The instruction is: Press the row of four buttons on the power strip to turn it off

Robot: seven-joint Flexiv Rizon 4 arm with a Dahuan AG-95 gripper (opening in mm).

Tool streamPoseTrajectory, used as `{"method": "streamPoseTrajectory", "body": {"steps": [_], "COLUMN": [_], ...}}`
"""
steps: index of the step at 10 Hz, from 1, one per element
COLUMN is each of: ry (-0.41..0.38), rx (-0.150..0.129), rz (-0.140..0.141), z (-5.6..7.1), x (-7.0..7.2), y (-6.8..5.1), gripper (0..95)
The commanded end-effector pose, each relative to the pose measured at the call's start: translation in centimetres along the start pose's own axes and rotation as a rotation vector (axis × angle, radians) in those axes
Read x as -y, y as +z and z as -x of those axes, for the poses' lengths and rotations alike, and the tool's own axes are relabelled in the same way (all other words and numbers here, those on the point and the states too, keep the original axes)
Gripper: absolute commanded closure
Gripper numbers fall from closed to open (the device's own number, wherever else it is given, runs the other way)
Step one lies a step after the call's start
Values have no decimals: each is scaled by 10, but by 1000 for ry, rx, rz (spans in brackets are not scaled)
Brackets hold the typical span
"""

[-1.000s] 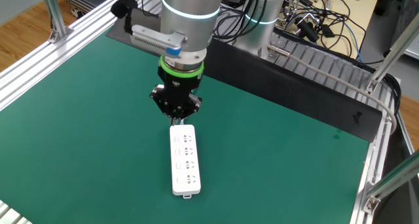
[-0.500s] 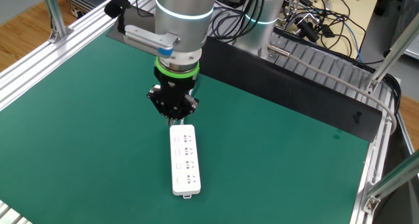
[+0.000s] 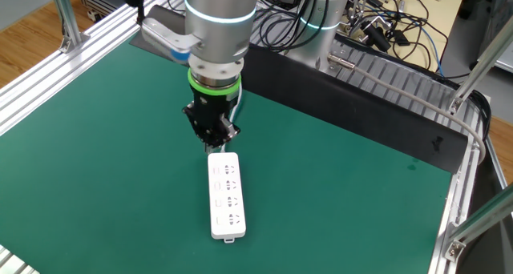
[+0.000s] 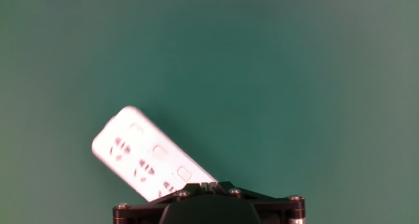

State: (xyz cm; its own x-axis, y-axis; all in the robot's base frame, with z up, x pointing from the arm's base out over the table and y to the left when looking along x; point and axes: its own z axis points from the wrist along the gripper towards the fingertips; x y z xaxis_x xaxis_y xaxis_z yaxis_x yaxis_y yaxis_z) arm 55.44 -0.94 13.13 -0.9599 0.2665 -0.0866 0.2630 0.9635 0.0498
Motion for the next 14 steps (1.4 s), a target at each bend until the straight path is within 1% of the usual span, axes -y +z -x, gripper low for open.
{"method": "streamPoseTrajectory", "body": {"steps": [1, 2, 3, 4, 5, 6, 7, 8, 9, 10, 11, 12, 14], "ry": [724, 802, 802, 797, 776, 766, 769, 780, 812, 816, 825, 861, 927], "rx": [-60, -64, -80, -109, -109, -102, -95, -95, -91, -63, -49, -35, -23], "rz": [38, 53, 72, 116, 144, 149, 148, 149, 138, 142, 145, 132, 113], "z": [-14, -22, -26, -27, -27, -27, -26, -25, -23, -21, -18, -12, -4], "x": [-1, -1, -2, -3, -3, -4, -4, -5, -5, -6, -6, -7, -7], "y": [6, 9, 10, 10, 9, 8, 8, 7, 7, 6, 5, 5, 5], "gripper": [950, 950, 950, 950, 950, 950, 950, 950, 950, 950, 950, 950, 950]}}
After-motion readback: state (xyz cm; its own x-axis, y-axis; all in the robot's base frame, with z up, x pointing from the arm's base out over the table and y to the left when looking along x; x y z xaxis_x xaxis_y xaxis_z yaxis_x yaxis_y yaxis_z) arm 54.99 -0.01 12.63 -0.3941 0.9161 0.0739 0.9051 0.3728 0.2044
